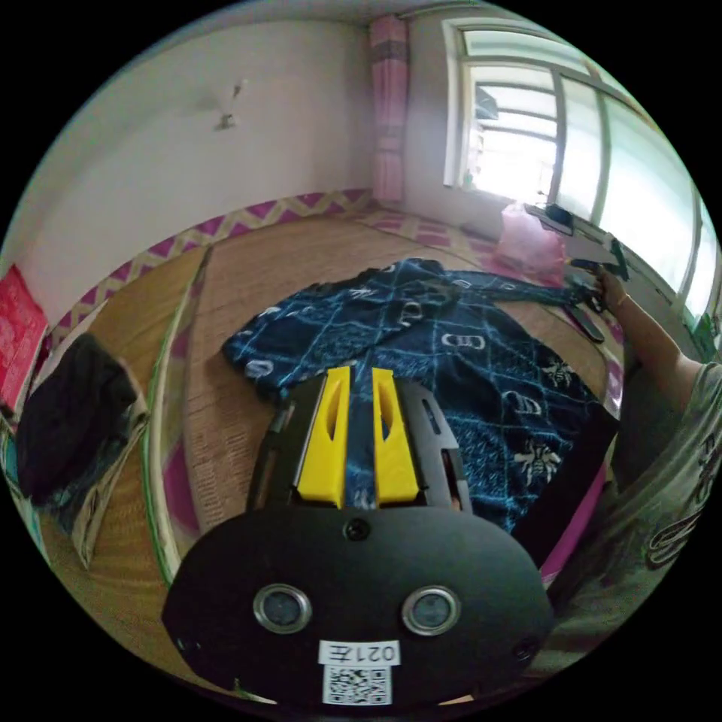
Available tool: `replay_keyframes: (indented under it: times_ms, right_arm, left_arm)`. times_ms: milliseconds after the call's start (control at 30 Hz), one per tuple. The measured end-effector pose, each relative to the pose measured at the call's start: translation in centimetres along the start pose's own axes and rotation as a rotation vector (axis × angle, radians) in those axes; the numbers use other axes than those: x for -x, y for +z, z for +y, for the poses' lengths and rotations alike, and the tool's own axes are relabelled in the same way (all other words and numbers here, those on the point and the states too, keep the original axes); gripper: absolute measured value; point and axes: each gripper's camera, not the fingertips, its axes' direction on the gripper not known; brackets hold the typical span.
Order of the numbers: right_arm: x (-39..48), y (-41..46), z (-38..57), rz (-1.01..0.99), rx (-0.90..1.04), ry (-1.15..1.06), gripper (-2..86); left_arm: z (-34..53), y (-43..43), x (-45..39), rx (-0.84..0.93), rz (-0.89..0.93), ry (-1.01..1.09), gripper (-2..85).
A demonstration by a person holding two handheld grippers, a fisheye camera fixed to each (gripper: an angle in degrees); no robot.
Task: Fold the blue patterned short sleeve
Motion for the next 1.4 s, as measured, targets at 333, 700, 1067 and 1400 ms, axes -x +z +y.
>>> replay_keyframes:
  times_ms: [333, 700, 1067, 1400]
  right_arm:
    - [22.8, 12.9, 4.0, -0.121, 0.318, -0.278, 6.0]
    - [29.3, 13.5, 6.0, 0.111, 0.279, -0.402, 1.7]
    - [28.1, 13.8, 6.0, -0.042, 0.303, -0.283, 3.1]
    - [28.7, 14.0, 6.7, -0.052, 0.305, -0.275, 3.5]
  left_arm:
    - [-11.1, 9.0, -11.1, 0.034, 0.023, 0.248, 6.5]
    - [-16.5, 8.7, -12.5, 0.143, -0.065, 0.289, 2.7]
    - [-14.2, -20.1, 10.4, -0.357, -0.066, -0.248, -0.9]
    - [3.4, -49.2, 36.5, -0.432, -0.408, -0.658, -1.0]
